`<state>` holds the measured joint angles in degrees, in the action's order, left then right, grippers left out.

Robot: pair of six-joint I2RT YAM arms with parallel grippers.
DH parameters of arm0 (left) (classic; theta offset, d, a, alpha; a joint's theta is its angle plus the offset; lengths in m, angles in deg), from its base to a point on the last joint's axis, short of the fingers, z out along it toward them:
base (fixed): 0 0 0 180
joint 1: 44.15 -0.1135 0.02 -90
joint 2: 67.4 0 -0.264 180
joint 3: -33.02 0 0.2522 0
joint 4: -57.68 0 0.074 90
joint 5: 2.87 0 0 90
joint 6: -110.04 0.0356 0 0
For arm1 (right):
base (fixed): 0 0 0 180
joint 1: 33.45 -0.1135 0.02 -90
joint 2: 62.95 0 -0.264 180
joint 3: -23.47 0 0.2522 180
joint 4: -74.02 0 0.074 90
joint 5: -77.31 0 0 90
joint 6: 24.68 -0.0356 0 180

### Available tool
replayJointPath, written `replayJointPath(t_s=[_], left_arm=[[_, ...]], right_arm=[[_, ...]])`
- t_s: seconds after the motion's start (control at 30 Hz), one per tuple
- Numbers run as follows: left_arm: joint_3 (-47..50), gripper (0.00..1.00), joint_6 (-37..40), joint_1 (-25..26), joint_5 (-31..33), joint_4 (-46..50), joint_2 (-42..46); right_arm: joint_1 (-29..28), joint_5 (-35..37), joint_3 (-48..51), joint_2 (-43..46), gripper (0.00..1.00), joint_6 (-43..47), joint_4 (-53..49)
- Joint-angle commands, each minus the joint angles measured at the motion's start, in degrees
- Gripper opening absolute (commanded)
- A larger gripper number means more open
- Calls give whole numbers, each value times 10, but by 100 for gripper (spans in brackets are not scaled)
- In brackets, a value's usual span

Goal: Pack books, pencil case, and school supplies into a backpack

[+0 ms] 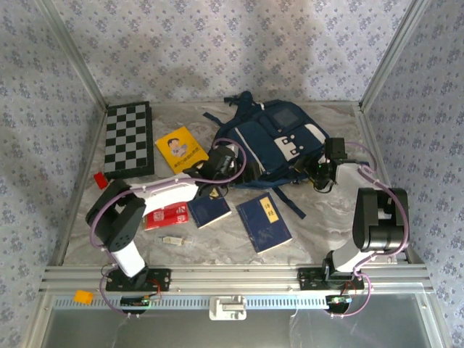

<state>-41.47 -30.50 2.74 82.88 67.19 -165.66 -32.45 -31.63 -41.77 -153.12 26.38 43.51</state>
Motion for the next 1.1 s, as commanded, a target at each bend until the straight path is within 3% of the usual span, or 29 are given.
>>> replayJointPath(t_s=[0.0,0.17,0.37,0.5,0.67,1.07], left_arm=[[-30,100,-27,11,13,-4,-37],[-52,100,-13,4,14,-2,-89],[-59,100,15,-17,25,-27,-114],[-80,100,73,-39,14,-56,-127],[-101,98,121,-69,-20,-43,-133],[-19,88,181,-54,-21,15,21]], right_arm=[[3,-17,-27,-26,63,19,22],[1,-22,-12,-38,29,5,57],[-13,-33,14,-17,6,-14,74],[-30,-29,40,20,0,-42,88],[-60,-5,58,58,0,-85,109],[-75,43,59,111,0,-195,143]])
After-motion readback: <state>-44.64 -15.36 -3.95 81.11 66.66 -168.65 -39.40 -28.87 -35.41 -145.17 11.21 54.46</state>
